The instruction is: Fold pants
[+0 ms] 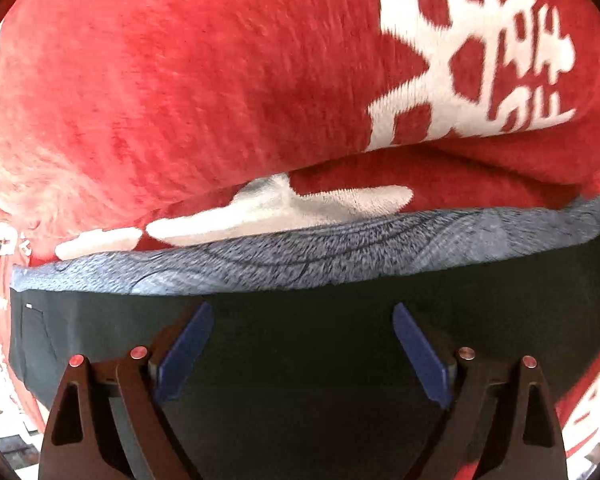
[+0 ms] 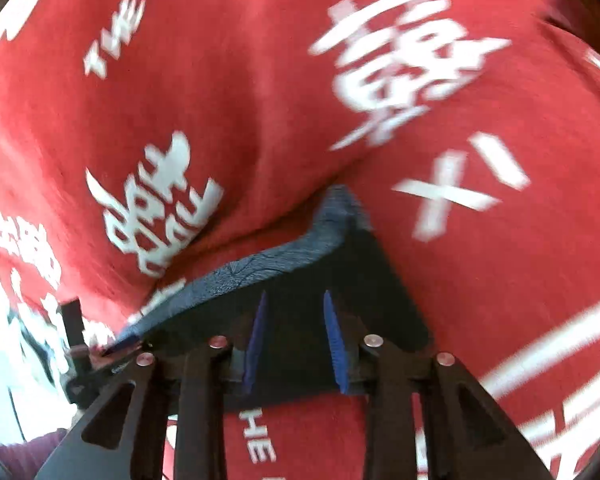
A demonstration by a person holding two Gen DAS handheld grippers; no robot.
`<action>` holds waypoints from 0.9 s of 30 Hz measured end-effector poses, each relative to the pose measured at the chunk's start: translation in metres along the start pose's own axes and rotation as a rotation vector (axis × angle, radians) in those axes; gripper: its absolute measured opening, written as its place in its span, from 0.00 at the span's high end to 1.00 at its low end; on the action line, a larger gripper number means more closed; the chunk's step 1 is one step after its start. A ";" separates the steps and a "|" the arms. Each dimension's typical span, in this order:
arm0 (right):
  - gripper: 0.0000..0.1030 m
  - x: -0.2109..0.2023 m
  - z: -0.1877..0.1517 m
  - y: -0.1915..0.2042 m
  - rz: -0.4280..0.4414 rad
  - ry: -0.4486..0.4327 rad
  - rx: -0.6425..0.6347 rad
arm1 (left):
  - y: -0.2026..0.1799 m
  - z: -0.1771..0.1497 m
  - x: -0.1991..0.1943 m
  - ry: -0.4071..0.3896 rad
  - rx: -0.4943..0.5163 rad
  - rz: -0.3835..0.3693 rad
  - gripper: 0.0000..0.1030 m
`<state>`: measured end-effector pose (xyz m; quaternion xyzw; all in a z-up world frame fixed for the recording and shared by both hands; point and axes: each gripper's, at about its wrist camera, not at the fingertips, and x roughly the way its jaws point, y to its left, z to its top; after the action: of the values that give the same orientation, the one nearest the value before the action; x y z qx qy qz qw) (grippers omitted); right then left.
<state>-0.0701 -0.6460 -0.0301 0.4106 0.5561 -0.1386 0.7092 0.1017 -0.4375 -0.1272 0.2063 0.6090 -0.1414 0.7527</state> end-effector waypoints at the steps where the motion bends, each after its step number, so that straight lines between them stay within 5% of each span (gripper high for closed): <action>1: 0.68 0.018 0.010 -0.001 -0.015 0.022 0.003 | -0.002 0.003 0.004 -0.013 -0.006 0.007 0.10; 4: 0.68 0.044 0.028 -0.024 -0.083 0.024 0.073 | 0.002 0.016 0.008 -0.057 -0.024 0.018 0.10; 6: 0.79 0.034 0.038 -0.036 -0.102 -0.056 0.118 | 0.018 0.026 0.011 -0.080 -0.047 0.036 0.10; 9: 0.64 0.011 0.040 -0.044 -0.210 -0.128 0.147 | 0.051 0.035 0.012 -0.059 -0.100 0.141 0.10; 13: 0.59 0.000 0.017 -0.046 -0.107 -0.069 0.164 | 0.094 0.019 -0.005 -0.040 -0.138 0.165 0.10; 18: 0.59 -0.011 -0.033 -0.017 -0.009 -0.025 0.149 | 0.115 -0.055 -0.037 -0.023 -0.133 0.170 0.10; 27: 0.52 0.030 -0.122 0.087 0.176 0.155 0.057 | 0.145 -0.113 -0.025 0.006 -0.088 0.090 0.10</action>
<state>-0.0856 -0.4946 -0.0251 0.4873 0.5670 -0.0592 0.6615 0.0665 -0.2574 -0.1026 0.2007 0.6072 -0.0801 0.7646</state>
